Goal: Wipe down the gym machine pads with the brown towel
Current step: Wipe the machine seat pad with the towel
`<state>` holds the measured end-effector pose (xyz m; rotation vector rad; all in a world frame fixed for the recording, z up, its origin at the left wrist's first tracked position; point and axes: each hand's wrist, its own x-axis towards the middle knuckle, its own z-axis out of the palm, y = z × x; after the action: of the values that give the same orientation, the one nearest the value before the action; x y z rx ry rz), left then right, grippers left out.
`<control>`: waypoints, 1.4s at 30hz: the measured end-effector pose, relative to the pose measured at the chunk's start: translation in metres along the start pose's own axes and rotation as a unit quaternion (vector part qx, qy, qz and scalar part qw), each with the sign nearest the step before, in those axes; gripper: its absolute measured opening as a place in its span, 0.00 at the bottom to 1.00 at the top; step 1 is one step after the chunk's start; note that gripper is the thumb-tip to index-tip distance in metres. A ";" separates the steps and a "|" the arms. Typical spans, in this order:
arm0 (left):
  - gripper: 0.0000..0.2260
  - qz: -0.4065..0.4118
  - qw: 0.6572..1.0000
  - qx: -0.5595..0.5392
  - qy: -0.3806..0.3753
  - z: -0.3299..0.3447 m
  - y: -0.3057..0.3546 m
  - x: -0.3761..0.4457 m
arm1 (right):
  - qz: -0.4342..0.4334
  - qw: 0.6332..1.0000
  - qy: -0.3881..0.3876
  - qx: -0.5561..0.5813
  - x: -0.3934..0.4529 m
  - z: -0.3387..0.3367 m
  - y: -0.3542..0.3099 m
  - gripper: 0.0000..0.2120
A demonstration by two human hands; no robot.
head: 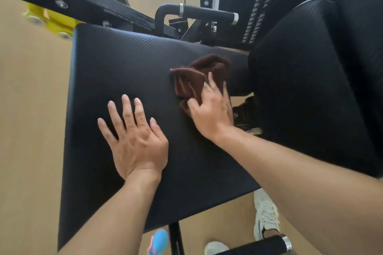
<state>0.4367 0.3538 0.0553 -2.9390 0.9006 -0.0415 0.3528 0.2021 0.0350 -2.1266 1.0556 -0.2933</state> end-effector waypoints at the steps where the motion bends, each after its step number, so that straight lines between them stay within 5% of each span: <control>1: 0.27 0.000 1.000 0.002 -0.002 0.000 0.000 0.000 | -0.035 0.999 -0.021 0.018 -0.026 0.000 -0.003 0.31; 6: 0.27 0.005 1.000 0.001 0.000 -0.003 0.001 0.000 | -0.122 0.988 -0.090 -0.035 -0.182 0.002 0.024 0.32; 12: 0.27 0.003 1.000 -0.002 -0.002 -0.003 0.001 0.000 | 0.124 0.985 -0.032 -0.118 -0.211 -0.004 0.069 0.30; 16: 0.28 0.004 1.000 0.001 0.005 -0.002 0.001 -0.001 | 0.211 0.974 0.016 -0.076 -0.203 0.003 0.049 0.29; 19: 0.27 0.007 1.000 0.000 0.007 0.000 0.002 -0.001 | 0.075 0.995 0.039 -0.051 -0.194 0.016 0.018 0.27; 21: 0.27 0.008 1.000 -0.004 0.008 -0.001 0.002 -0.001 | -0.039 0.999 -0.018 0.006 -0.190 0.024 -0.002 0.30; 29: 0.27 -0.001 1.000 0.004 0.009 -0.003 0.005 -0.002 | -0.149 0.982 -0.113 0.002 -0.224 0.002 0.041 0.23; 32: 0.27 -0.004 1.000 0.005 0.008 -0.002 0.004 -0.002 | -0.024 0.983 -0.068 0.168 -0.210 -0.025 0.039 0.14; 33: 0.27 -0.004 1.000 0.004 0.008 -0.003 0.005 -0.003 | 0.056 0.958 -0.053 0.275 -0.195 -0.036 0.032 0.14; 36: 0.27 -0.003 1.000 -0.002 0.010 -0.004 0.006 -0.003 | 0.278 0.799 -0.006 0.534 -0.146 -0.070 0.011 0.12; 37: 0.27 -0.004 1.000 -0.003 0.009 -0.004 0.005 -0.003 | 0.314 0.776 0.026 0.546 -0.133 -0.081 0.006 0.11; 39: 0.27 -0.005 1.000 -0.002 0.007 -0.004 0.005 -0.003 | 0.291 0.787 0.062 0.541 -0.113 -0.100 -0.003 0.13; 42: 0.27 -0.005 1.000 -0.003 0.003 -0.003 0.002 -0.004 | 0.139 0.859 0.038 0.491 -0.097 -0.121 -0.014 0.18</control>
<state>0.4323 0.3543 0.0578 -2.9505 0.8868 -0.0478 0.2399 0.2200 0.1416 -1.0387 0.9406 -0.6186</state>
